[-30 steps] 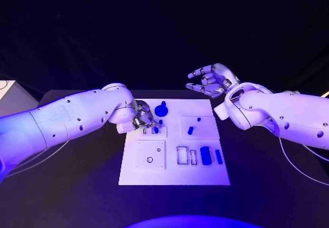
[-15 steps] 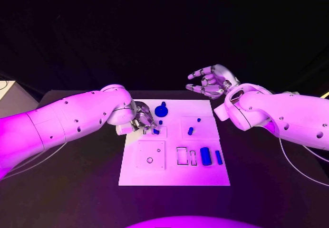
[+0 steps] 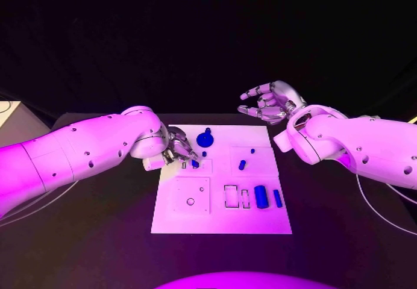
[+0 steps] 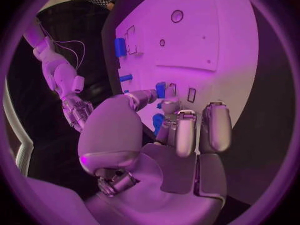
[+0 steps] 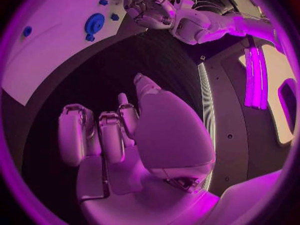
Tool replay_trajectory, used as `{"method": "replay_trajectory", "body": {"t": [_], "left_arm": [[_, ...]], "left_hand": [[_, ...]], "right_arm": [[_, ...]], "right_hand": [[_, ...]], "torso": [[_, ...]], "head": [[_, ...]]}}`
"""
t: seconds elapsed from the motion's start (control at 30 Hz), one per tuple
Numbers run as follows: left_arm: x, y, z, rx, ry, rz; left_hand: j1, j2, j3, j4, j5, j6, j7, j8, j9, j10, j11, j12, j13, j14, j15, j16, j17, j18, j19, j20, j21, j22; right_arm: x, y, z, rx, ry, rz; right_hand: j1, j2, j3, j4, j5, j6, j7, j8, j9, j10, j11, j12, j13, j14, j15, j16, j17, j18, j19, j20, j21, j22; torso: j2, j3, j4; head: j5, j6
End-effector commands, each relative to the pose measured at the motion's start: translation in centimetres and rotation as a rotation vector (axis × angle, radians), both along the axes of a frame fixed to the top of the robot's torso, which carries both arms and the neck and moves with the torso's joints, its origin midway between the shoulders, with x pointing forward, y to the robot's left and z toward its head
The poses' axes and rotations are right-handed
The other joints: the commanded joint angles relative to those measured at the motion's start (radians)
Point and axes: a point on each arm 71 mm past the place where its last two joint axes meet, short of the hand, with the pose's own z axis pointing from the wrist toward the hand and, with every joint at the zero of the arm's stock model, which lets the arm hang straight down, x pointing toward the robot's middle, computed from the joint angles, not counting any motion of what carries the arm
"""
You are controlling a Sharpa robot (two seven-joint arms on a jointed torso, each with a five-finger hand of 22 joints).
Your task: Assemble the parts on the task board
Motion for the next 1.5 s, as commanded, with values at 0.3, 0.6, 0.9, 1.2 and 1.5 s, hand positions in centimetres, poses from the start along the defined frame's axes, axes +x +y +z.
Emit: {"method": "replay_trajectory", "body": {"t": [0.3, 0.6, 0.9, 1.2, 1.5], "left_arm": [[0.1, -0.6, 0.5, 0.028, -0.114, -0.022], [0.2, -1.3, 0.6, 0.096, -0.172, -0.068], [0.1, -1.8, 0.5, 0.137, -0.191, -0.104], [0.0, -1.8, 0.3, 0.158, -0.174, -0.121], [-0.1, -1.7, -0.1, 0.17, -0.158, -0.129]], "left_hand": [[-0.02, -0.017, 0.174, -0.191, 0.079, 0.032, -0.019, 0.007, 0.02, 0.035, -0.009, 0.023, 0.035, 0.093, -0.014, 0.009, 0.226, -0.019, 0.027, -0.006, 0.012, 0.027], [-0.019, -0.02, 0.175, -0.196, 0.089, 0.035, -0.02, 0.008, 0.022, 0.038, -0.01, 0.024, 0.038, 0.094, -0.016, 0.01, 0.229, -0.019, 0.028, -0.008, 0.013, 0.029], [-0.017, -0.022, 0.176, -0.199, 0.095, 0.038, -0.021, 0.008, 0.023, 0.041, -0.011, 0.025, 0.04, 0.094, -0.017, 0.01, 0.229, -0.019, 0.03, -0.009, 0.013, 0.03], [-0.017, -0.022, 0.177, -0.2, 0.097, 0.039, -0.021, 0.008, 0.024, 0.042, -0.012, 0.025, 0.04, 0.095, -0.017, 0.01, 0.229, -0.019, 0.03, -0.009, 0.013, 0.031], [-0.017, -0.022, 0.177, -0.2, 0.097, 0.039, -0.021, 0.008, 0.024, 0.042, -0.012, 0.025, 0.04, 0.095, -0.017, 0.01, 0.229, -0.019, 0.03, -0.009, 0.013, 0.031]], "right_arm": [[-0.1, -0.1, -0.3, -0.002, 0.007, 0.011], [-0.1, -0.1, -0.4, -0.002, 0.011, 0.01], [-0.1, -0.1, -0.5, -0.003, 0.014, 0.011], [-0.1, -0.1, -0.6, -0.003, 0.017, 0.012], [-0.1, -0.1, -0.7, -0.003, 0.017, 0.012]], "right_hand": [[-0.012, -0.001, 0.005, 0.003, 0.003, 0.008, 0.001, 0.005, -0.001, 0.006, -0.003, 0.002, 0.047, 0.081, -0.009, -0.005, 0.172, 0.019, 0.008, -0.006, -0.007, 0.127], [-0.012, -0.001, 0.005, 0.003, 0.003, 0.008, 0.001, 0.005, -0.001, 0.006, -0.003, 0.002, 0.047, 0.081, -0.009, -0.005, 0.172, 0.019, 0.008, -0.006, -0.007, 0.127], [-0.012, -0.001, 0.005, 0.003, 0.003, 0.008, 0.001, 0.005, -0.001, 0.006, -0.003, 0.002, 0.047, 0.081, -0.009, -0.005, 0.172, 0.019, 0.008, -0.006, -0.007, 0.127], [-0.012, -0.001, 0.005, 0.003, 0.003, 0.008, 0.001, 0.005, -0.001, 0.006, -0.003, 0.002, 0.047, 0.081, -0.009, -0.005, 0.172, 0.019, 0.008, -0.006, -0.007, 0.127], [-0.016, -0.001, 0.006, 0.003, 0.004, 0.008, 0.001, 0.005, -0.001, 0.006, -0.004, 0.002, 0.046, 0.081, -0.009, -0.006, 0.17, 0.02, 0.007, -0.007, -0.01, 0.126]], "torso": [[-0.001, 0.0014, -0.0005], [0.002, 0.0007, 0.0], [0.002, 0.0004, 0.0001], [0.002, -0.0002, 0.0001], [0.001, -0.0006, -0.0001]], "head": [[0.006, -0.001], [0.008, -0.002], [0.011, -0.006], [0.013, -0.009], [0.016, -0.009]]}}
